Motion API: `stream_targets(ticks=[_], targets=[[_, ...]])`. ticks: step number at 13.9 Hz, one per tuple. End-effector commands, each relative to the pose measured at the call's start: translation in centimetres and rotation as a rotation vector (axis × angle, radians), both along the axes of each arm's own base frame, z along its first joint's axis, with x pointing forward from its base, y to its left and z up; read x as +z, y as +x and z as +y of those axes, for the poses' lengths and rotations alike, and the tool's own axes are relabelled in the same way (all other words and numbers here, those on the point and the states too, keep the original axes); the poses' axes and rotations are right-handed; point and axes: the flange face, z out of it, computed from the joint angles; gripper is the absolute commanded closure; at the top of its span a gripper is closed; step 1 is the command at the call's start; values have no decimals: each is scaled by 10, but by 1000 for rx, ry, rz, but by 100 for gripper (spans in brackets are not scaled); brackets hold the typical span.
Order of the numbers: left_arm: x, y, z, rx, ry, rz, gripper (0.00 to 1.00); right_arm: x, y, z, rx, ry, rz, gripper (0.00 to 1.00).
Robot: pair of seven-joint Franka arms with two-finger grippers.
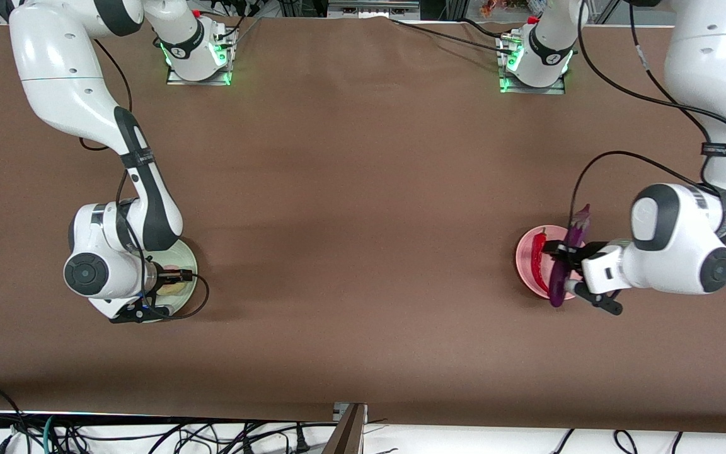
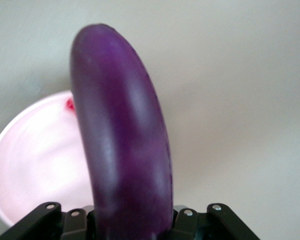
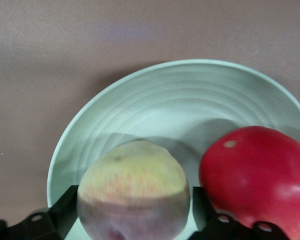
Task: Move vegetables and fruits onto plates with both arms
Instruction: 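Set the peach on the green plate while the left gripper lowers the eggplant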
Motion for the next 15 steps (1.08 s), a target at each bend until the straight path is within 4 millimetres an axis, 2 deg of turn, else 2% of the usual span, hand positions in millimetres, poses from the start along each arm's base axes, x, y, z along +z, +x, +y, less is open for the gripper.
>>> stream_targets(ticks=[1, 3, 4, 5, 6, 7, 9, 10, 11, 12, 13, 14, 15], targets=[[-42, -6, 4, -2, -28, 61, 100, 34, 5, -6, 10, 13, -34, 0], [-62, -9, 4, 5, -31, 88, 98, 78, 2, -1, 11, 13, -35, 0], [-73, -11, 11, 18, -37, 102, 76, 102, -3, 0, 8, 11, -21, 0], [-81, -13, 23, 37, -53, 108, 1, 127, -9, 5, 13, 9, -7, 0], [-84, -13, 34, 56, -56, 111, 0, 151, -14, 11, 19, 11, 2, 0], [-78, -11, 29, 61, -49, 111, 0, 173, -18, 12, 16, 9, 11, 0], [-60, -6, 26, 77, -35, 97, 0, 225, -30, 18, 16, 8, 23, 0], [-49, -2, 25, 81, -32, 94, 0, 265, -40, 24, 12, 26, -12, 0], [-36, 1, 19, 80, -27, 111, 0, 286, -49, 29, 15, 40, -27, 0], [-19, 5, 15, 84, -26, 141, 0, 303, -60, 27, 11, 42, -15, 0], [7, 7, 11, 95, -20, 178, 0, 319, -72, 24, 0, 37, 2, 0], [45, 7, -5, 108, 2, 217, 0, 337, -89, 23, -4, 37, 8, 0], [91, 5, -23, 125, 36, 230, 0, 342, -103, 22, -9, 34, 7, 0]])
